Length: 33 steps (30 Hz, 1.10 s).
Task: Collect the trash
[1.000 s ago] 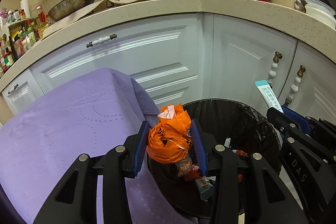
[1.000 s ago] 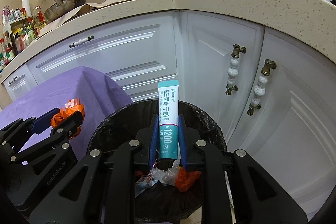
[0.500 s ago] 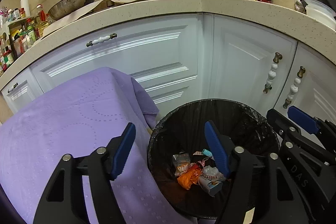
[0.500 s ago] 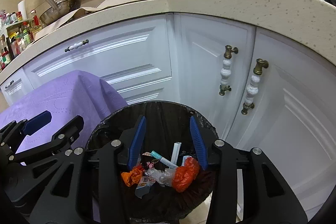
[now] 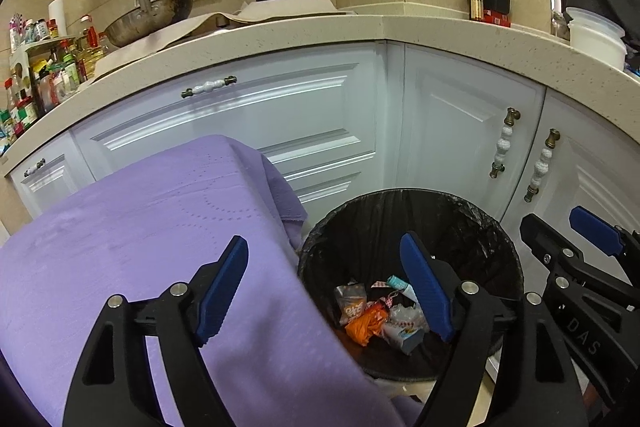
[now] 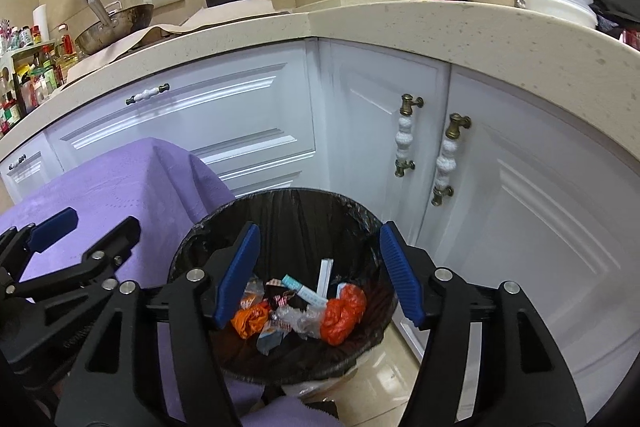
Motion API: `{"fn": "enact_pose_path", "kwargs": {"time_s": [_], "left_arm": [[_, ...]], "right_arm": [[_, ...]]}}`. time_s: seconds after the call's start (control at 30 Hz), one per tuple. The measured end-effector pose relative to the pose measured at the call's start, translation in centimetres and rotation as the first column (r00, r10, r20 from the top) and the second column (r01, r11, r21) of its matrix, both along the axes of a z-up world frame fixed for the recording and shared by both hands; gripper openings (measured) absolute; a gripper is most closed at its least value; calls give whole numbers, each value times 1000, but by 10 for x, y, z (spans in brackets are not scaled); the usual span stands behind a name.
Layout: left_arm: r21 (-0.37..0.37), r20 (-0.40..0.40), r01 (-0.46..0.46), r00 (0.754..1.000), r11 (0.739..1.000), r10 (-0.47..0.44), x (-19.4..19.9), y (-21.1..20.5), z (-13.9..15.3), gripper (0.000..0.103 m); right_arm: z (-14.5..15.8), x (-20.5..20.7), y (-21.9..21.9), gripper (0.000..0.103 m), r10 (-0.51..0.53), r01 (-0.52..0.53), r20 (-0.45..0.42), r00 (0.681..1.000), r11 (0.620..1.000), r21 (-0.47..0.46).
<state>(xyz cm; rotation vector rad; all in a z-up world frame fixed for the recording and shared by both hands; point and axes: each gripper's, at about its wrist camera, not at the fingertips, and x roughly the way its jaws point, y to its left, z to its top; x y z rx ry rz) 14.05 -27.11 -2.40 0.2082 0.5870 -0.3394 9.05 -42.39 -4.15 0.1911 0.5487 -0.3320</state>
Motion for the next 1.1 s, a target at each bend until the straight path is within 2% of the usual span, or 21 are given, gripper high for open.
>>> {"fn": "enact_pose_path", "kwargs": {"time_s": [0.43,0.8,1.1], "left_arm": [[-29,38,-13,999,999,14,-51,56,13,80],[-70,63,-15,998,997,19,-91,98,22,81],[-95,94,-24,995,995,32,-112,118,27,83]], "right_arm": [[11,-55,38,71,-6,6,8,1000,1000,-21],[26,-108,76,72,-1,3,40,999,999,-52],[31,-132,96,73,13,-8,57,998,996,-84]]}}
